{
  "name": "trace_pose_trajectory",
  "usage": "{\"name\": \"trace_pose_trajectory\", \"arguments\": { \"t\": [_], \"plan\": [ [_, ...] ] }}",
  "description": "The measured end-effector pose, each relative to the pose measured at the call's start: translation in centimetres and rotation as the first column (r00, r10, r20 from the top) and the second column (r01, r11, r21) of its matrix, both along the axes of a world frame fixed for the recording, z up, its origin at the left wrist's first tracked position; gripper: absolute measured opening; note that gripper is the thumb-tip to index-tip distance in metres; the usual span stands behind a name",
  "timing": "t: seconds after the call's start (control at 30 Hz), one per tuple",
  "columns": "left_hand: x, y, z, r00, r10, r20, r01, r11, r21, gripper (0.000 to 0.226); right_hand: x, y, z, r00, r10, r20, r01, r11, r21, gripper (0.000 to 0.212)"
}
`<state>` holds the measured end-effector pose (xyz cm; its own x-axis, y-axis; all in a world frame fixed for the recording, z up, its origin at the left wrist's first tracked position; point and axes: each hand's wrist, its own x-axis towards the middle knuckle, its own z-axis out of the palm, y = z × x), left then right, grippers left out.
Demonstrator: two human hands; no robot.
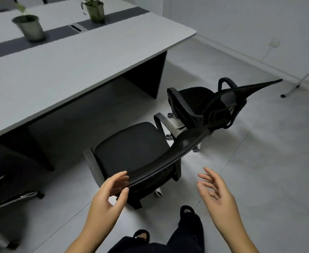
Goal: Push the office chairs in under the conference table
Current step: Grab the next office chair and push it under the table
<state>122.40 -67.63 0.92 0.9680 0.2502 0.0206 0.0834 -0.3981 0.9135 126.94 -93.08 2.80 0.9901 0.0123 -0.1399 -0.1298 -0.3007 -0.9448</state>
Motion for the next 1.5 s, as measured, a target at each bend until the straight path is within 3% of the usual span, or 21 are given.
{"name": "trace_pose_trajectory", "arguments": {
  "t": [0.13,0.2,0.27,0.33,0.4,0.43,0.63,0.87,1.03,1.23,1.5],
  "plan": [
    [1.8,-2.9,-1.4,0.991,0.107,-0.085,-0.097,0.989,0.115,0.045,6.8,-2.6,-0.3,0.970,0.242,-0.011,-0.242,0.966,-0.094,0.041],
    [2.8,-4.4,-2.1,0.981,0.089,-0.175,-0.036,0.958,0.285,0.039,10.5,-4.0,-0.8,0.919,0.395,0.005,-0.382,0.893,-0.238,0.041],
    [3.9,-5.7,-3.0,0.974,0.112,-0.197,0.004,0.859,0.512,0.048,14.3,-4.8,-1.7,0.823,0.566,0.036,-0.492,0.744,-0.453,0.039],
    [5.1,-6.4,-4.0,0.964,0.177,-0.196,0.007,0.726,0.688,0.041,17.9,-5.0,-3.1,0.651,0.757,0.053,-0.547,0.517,-0.658,0.044],
    [6.3,-6.7,-4.7,0.933,0.260,-0.250,0.013,0.668,0.744,0.033,20.7,-4.9,-4.7,0.495,0.867,-0.049,-0.581,0.289,-0.761,0.048],
    [6.9,-6.8,-4.9,0.909,0.296,-0.294,0.024,0.666,0.746,0.034,21.6,-4.8,-5.4,0.441,0.894,-0.079,-0.583,0.219,-0.782,0.047],
    [8.9,-6.6,-5.1,0.849,0.390,-0.357,-0.005,0.681,0.732,0.032,25.0,-2.1,-7.2,0.313,0.939,-0.144,-0.531,0.047,-0.846,0.039],
    [9.5,-4.6,-5.9,0.825,0.460,-0.329,-0.011,0.595,0.803,0.038,26.7,0.7,-7.9,0.277,0.958,-0.071,-0.412,0.051,-0.910,0.046],
    [11.7,-0.8,-5.1,0.800,0.524,-0.291,-0.109,0.604,0.789,0.029,29.1,5.6,-7.2,0.232,0.969,-0.087,-0.453,0.028,-0.891,0.039],
    [15.0,6.8,-5.3,0.748,0.547,-0.375,-0.061,0.620,0.782,0.033,32.7,14.0,-7.1,0.172,0.976,-0.135,-0.436,-0.048,-0.899,0.037],
    [18.2,18.9,-5.3,0.740,0.515,-0.433,-0.024,0.663,0.748,0.037,36.1,26.1,-6.8,0.212,0.964,-0.163,-0.410,-0.063,-0.910,0.036]
  ]
}}
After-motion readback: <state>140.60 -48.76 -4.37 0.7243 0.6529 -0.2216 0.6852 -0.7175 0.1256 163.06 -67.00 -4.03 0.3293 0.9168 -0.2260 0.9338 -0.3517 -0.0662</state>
